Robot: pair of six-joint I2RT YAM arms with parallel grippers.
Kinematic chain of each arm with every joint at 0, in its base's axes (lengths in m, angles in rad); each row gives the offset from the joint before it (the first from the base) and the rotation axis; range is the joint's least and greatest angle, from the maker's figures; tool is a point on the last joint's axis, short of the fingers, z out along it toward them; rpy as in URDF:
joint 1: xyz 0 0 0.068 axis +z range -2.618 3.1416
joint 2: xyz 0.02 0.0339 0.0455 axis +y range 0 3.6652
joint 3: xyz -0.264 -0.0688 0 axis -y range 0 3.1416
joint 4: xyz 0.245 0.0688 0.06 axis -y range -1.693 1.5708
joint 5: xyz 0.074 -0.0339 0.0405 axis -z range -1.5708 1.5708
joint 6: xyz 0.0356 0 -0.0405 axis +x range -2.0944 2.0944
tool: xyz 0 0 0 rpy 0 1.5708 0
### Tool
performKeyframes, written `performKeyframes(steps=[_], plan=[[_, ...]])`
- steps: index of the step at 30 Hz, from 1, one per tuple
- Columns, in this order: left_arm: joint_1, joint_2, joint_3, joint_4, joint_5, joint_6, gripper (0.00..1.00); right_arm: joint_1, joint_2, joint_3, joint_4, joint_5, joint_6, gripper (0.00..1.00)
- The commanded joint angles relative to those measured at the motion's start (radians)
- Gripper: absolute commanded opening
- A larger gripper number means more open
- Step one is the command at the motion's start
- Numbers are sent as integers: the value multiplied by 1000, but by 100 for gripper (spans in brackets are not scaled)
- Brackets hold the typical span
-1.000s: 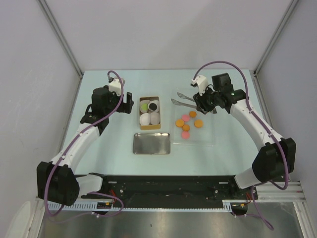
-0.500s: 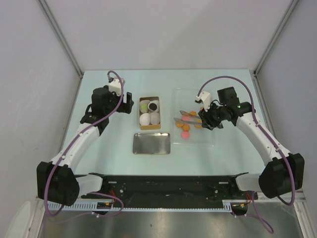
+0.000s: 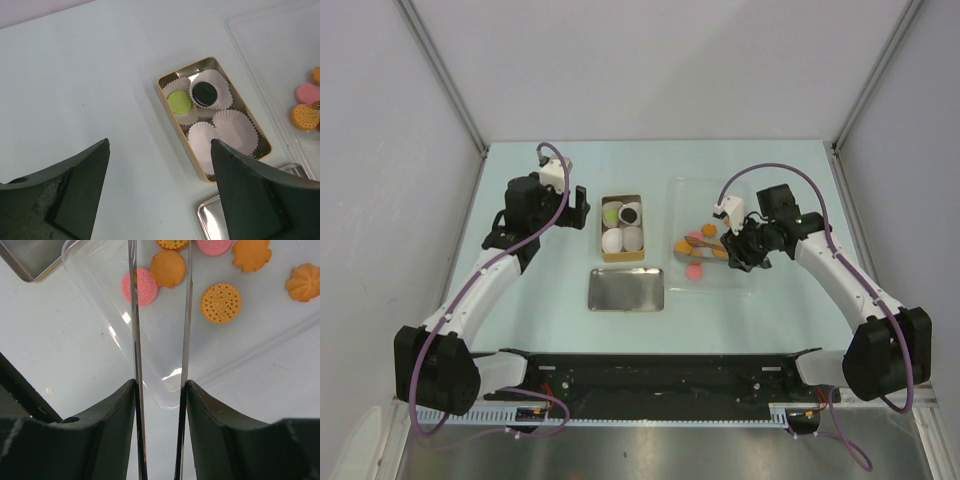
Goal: Pack the cookies
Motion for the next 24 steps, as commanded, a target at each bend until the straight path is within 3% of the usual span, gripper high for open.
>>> performKeyframes(steps=[1,24], plan=[[6,-34,-6,19,14,3,87,-1,-16,-3,39,0,-14,48],[6,-29,-9,24,14,2,87,-9,-29,-15,26,18,-23,47]])
